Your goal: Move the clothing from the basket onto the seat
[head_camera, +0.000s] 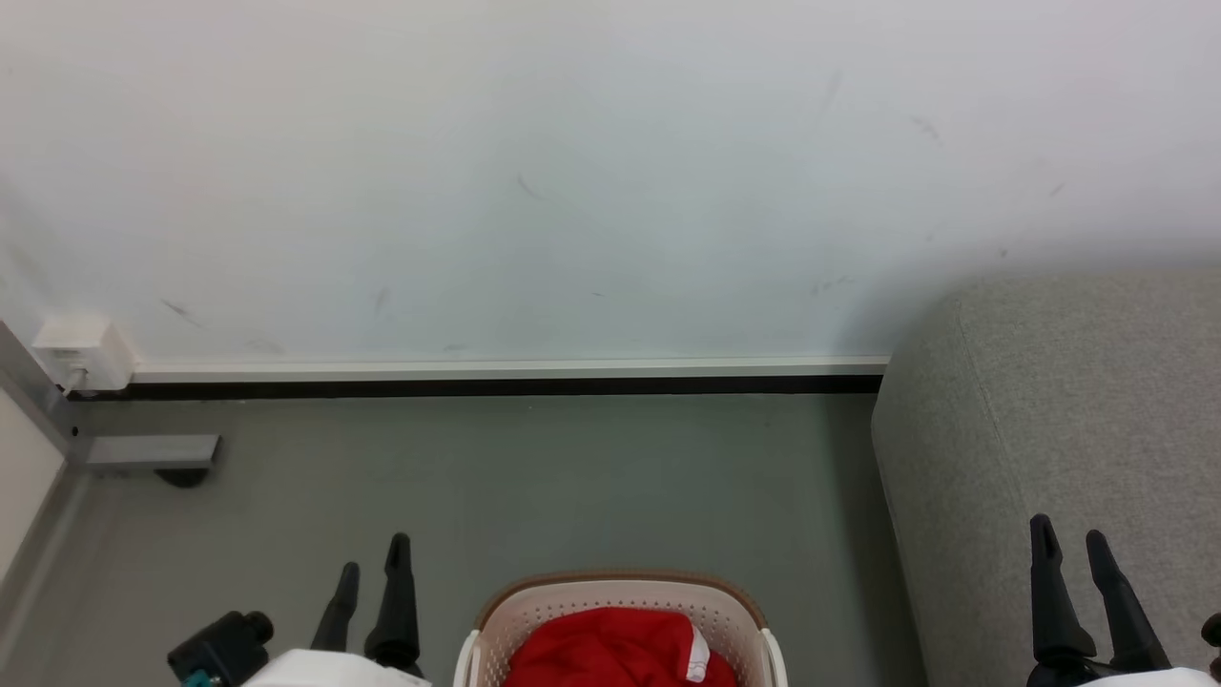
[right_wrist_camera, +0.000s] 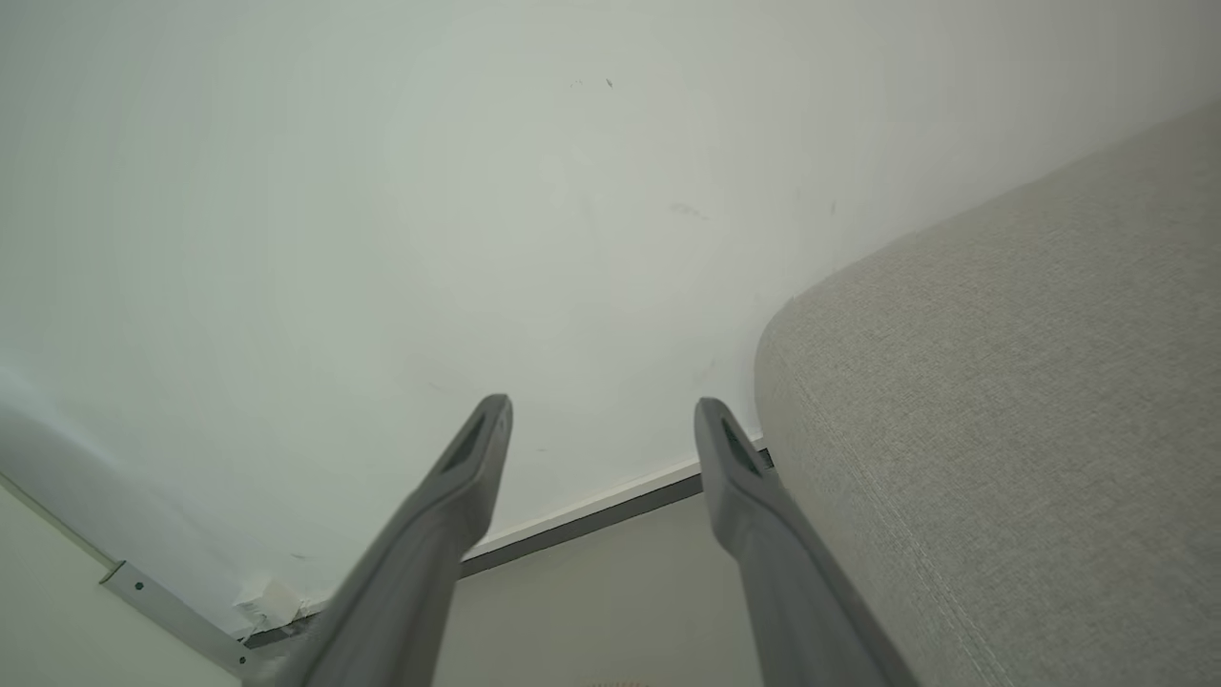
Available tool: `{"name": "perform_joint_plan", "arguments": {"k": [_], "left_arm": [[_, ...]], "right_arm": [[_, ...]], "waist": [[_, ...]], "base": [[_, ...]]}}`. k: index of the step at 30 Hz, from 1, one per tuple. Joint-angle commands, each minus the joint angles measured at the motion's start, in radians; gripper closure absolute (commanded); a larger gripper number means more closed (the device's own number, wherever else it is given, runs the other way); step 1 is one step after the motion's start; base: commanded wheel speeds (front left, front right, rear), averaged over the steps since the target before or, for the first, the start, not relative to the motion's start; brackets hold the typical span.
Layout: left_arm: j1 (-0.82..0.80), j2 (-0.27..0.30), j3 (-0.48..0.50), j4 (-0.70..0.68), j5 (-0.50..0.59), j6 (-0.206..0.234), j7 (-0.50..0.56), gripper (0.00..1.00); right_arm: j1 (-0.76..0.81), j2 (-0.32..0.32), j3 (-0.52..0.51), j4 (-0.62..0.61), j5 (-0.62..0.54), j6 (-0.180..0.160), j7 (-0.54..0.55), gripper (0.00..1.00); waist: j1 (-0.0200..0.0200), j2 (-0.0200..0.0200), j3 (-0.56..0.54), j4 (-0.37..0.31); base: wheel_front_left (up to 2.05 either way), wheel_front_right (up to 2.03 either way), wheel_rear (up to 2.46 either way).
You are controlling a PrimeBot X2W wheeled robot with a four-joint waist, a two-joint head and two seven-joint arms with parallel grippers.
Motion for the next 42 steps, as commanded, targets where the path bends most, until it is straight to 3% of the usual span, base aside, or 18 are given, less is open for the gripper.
{"name": "perform_joint_plan", "arguments": {"k": [1, 15, 23, 42], "left_arm": [[-0.007, 0.007, -0.003, -0.005, 0.072, 0.004, -0.011, 0.00], [0.005, 0.030, -0.020, -0.007, 0.355, 0.049, -0.047, 0.00], [0.015, 0.035, -0.024, -0.011, 0.426, 0.062, -0.063, 0.00], [0.051, 0.056, 0.014, -0.006, 0.551, -0.020, -0.105, 0.00]], "right_arm": [[-0.003, -0.017, 0.005, -0.009, -0.051, 0.003, -0.013, 0.00], [0.014, -0.015, 0.011, 0.027, -0.237, 0.004, -0.049, 0.00], [0.019, -0.012, 0.009, 0.046, -0.294, 0.003, -0.065, 0.00], [0.044, -0.006, 0.004, 0.100, -0.393, 0.004, -0.104, 0.00]], "waist": [[0.0000, -0.0001, -0.001, 0.002], [0.0000, -0.0001, -0.010, 0.007], [0.0000, -0.0001, -0.014, 0.010], [0.0000, -0.0001, -0.024, 0.016]], "base": [[0.00, 0.00, 0.00], [0.00, 0.00, 0.00], [0.00, 0.00, 0.00], [0.00, 0.00, 0.00]]}}
